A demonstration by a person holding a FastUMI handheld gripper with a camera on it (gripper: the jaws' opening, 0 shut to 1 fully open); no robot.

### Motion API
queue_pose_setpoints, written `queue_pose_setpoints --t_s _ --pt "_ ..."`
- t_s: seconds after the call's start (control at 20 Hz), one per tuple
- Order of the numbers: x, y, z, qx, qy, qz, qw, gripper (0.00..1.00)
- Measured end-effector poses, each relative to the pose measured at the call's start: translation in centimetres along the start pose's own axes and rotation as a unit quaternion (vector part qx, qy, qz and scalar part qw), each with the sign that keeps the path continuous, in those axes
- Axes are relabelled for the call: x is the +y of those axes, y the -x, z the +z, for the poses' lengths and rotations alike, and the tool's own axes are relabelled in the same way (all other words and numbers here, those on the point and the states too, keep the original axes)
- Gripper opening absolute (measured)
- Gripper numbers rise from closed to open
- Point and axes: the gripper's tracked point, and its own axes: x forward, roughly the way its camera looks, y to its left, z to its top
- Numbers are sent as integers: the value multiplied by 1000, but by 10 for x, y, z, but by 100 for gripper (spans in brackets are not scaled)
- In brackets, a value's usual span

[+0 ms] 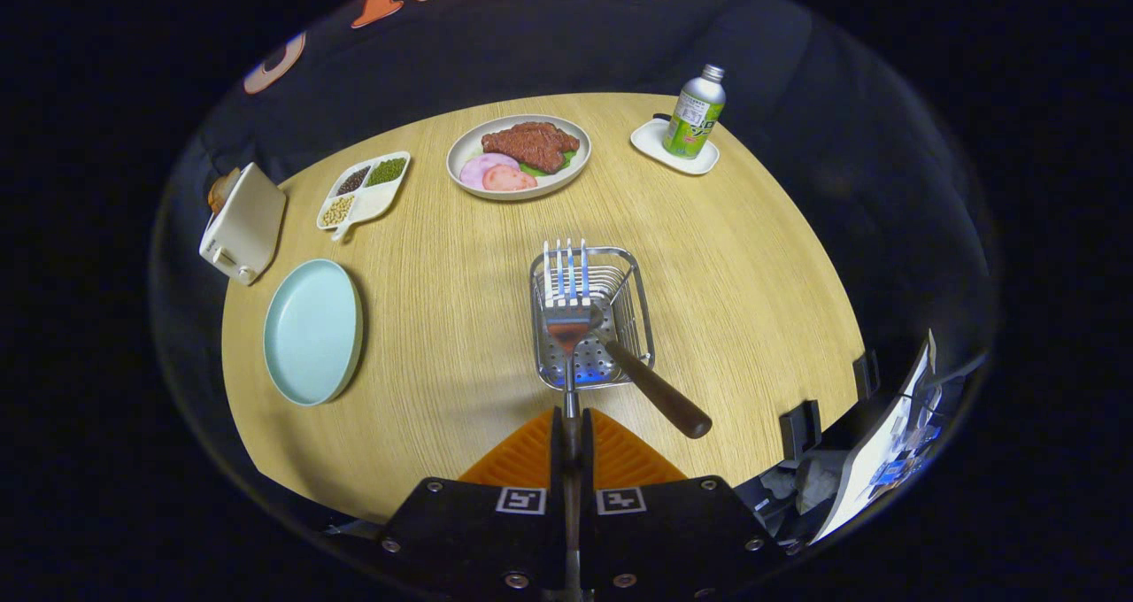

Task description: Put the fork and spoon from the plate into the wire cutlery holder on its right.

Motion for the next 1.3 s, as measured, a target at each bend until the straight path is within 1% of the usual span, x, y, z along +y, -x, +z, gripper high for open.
queue_pose_setpoints --t_s 0.15,0.25,0.35,0.4,0.45,0.55,0.6,0.65,0.7,0.75,0.8,0.85,0.9,0.95,1.0,1.15,1.3 --pt "1 0 17 -31 -6 13 999 12" --pt "-3 6 35 -64 -14 17 998 17" --pt "-5 21 62 -121 -19 34 992 22" --pt "-5 30 79 -157 -20 44 986 23" --pt "-6 41 95 -196 -21 52 979 25" --pt "-9 69 130 -279 -21 64 958 36" --pt "-9 86 145 -319 -18 69 945 46" --pt "-8 102 157 -357 -9 74 931 49" --pt "-9 118 167 -393 1 73 916 57" --pt "-11 135 176 -427 11 70 901 61" --pt "-11 150 184 -456 18 69 887 67" --pt "-9 162 189 -480 24 69 874 70" --pt "-8 172 193 -496 29 72 865 74" --pt "-6 180 195 -509 32 76 857 76" --pt "-5 186 196 -514 35 84 853 79" --pt "-2 194 195 -520 29 116 846 81" --pt "-3 202 199 -535 31 128 835 81"
